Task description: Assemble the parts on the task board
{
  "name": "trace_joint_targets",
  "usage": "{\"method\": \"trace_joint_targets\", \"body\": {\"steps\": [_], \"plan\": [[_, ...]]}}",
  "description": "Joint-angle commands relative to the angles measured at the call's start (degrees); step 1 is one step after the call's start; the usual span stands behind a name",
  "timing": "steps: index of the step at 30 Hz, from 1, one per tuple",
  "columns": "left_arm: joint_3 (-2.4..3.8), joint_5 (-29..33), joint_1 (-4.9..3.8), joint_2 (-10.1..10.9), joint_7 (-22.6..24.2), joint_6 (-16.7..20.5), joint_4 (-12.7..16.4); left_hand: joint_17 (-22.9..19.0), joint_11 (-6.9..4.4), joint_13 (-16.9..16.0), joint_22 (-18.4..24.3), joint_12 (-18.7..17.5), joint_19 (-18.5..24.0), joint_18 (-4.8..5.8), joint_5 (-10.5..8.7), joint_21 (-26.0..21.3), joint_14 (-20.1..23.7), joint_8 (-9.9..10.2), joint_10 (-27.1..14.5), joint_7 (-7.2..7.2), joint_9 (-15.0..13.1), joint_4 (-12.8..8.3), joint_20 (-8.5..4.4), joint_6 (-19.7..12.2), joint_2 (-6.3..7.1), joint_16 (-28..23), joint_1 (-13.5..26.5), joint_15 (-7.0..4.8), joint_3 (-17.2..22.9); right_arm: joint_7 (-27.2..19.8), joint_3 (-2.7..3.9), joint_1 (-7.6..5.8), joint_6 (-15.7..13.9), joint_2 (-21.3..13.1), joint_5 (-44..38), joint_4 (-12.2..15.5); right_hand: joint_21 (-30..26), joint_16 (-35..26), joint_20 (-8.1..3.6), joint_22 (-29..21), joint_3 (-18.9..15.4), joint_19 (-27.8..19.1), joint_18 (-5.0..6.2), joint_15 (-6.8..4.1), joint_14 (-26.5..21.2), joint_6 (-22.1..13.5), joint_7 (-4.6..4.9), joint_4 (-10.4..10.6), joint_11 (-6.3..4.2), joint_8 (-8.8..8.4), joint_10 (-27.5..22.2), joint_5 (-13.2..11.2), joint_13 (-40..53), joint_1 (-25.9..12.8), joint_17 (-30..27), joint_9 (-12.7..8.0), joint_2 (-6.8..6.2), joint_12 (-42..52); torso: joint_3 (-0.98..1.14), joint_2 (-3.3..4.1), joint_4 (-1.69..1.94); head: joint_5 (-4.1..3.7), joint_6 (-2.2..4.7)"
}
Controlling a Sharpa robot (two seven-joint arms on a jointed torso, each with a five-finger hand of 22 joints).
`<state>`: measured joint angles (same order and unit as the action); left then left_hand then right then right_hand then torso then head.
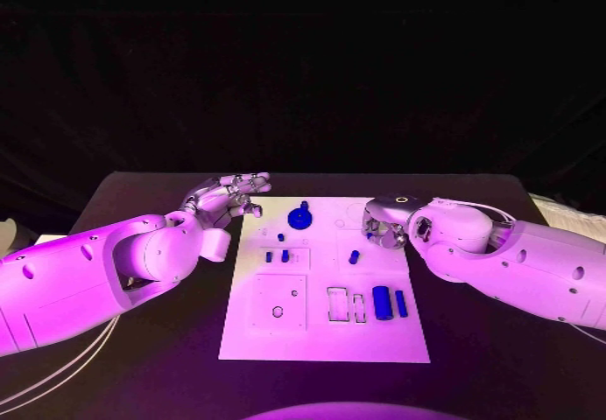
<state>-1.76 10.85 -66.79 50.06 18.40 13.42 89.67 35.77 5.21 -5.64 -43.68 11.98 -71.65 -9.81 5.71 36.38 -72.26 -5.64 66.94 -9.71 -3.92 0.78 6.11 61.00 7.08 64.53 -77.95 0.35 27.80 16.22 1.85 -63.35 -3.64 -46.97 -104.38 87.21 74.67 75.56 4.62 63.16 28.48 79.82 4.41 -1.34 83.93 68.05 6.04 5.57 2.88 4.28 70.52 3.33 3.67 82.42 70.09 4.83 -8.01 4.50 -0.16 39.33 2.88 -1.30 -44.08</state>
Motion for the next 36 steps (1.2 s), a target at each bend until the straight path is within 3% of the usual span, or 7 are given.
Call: {"method": "trace_joint_targets", "body": {"steps": [1,12,20,26,36], "plan": [[0.03,0.3,-0.02,0.0,0.2,-0.7,0.1,0.0,0.02,-0.1,0.1,0.3,-0.1,-0.60,0.30,-0.3,0.5,0.0,-0.5,-0.03,0.1,-0.2,-0.16,-0.3,0.05,0.2,-0.3,0.01,-0.1,0.7,-0.53,0.57,3.9,0.3,-0.6,-0.3,-0.2,0.1,-0.03,-0.1,0.0,0.3,0.88,-0.11,3.1,-0.4,0.22,-0.3,0.03,-0.40,-0.4,-0.3,-0.1,-0.8,-0.1,0.0,-0.40,-0.5,-0.03,-0.01,-0.01,-0.06,0.04],[0.03,0.2,-0.02,-0.1,-0.1,-0.8,0.0,-0.4,0.11,0.0,0.1,0.4,-0.1,-0.58,0.31,-0.4,0.7,0.1,-0.8,-0.11,0.1,-0.2,-0.11,-0.5,0.10,0.2,-0.3,0.09,-0.2,1.1,-0.68,0.85,3.5,0.8,-1.2,-0.8,-0.2,0.0,0.03,-0.1,0.2,0.3,0.89,-0.05,3.0,-0.3,0.22,-0.5,0.06,-0.38,-0.5,-0.3,-0.1,-1.0,-0.2,0.0,-0.38,-0.6,0.01,0.00,0.07,-0.16,0.12],[0.03,0.1,-0.02,-0.2,-0.2,-0.8,-0.1,-0.4,0.12,0.0,0.1,0.4,-0.1,-0.58,0.31,-0.4,0.7,0.1,-0.8,-0.12,0.1,-0.2,-0.11,-0.5,0.09,0.2,-0.3,0.09,-0.2,0.6,-0.67,0.98,-1.1,0.4,-1.5,0.0,0.1,0.3,-0.01,0.3,1.4,0.5,0.82,-0.17,3.1,1.0,0.29,-1.4,0.01,0.07,1.2,-0.3,0.1,-0.6,-0.1,0.5,1.04,-0.2,0.08,0.04,0.04,-0.25,0.28],[0.03,0.1,-0.02,-0.4,-0.1,-0.9,-0.2,-0.4,0.13,0.0,0.1,0.4,-0.1,-0.58,0.32,-0.4,0.7,0.1,-0.9,-0.12,0.1,-0.2,-0.10,-0.5,0.07,0.2,-0.3,0.11,-0.2,0.2,-0.38,0.69,-4.6,-0.4,0.6,0.7,0.1,0.4,-0.01,0.3,2.5,0.6,0.82,-0.11,3.1,0.7,0.54,-2.3,0.13,-0.22,1.2,-0.4,0.0,-0.1,-0.2,0.6,1.51,-0.5,-0.02,-0.02,0.10,-0.37,0.32],[0.03,0.1,-0.02,-0.4,-0.1,-0.8,-0.3,-0.4,0.13,0.0,0.1,0.4,-0.1,-0.58,0.32,-0.4,0.7,0.1,-0.9,-0.12,0.1,-0.2,-0.10,-0.5,0.07,0.2,-0.3,0.11,-0.2,-0.1,0.33,-0.33,-6.6,-1.8,2.4,2.1,0.1,0.4,0.02,0.4,2.7,0.6,0.81,-0.05,3.0,0.7,0.65,-2.5,0.25,-0.26,1.2,-0.5,0.0,-0.2,-0.2,0.6,1.40,-0.6,-0.03,0.04,0.06,-0.31,0.50]]}}
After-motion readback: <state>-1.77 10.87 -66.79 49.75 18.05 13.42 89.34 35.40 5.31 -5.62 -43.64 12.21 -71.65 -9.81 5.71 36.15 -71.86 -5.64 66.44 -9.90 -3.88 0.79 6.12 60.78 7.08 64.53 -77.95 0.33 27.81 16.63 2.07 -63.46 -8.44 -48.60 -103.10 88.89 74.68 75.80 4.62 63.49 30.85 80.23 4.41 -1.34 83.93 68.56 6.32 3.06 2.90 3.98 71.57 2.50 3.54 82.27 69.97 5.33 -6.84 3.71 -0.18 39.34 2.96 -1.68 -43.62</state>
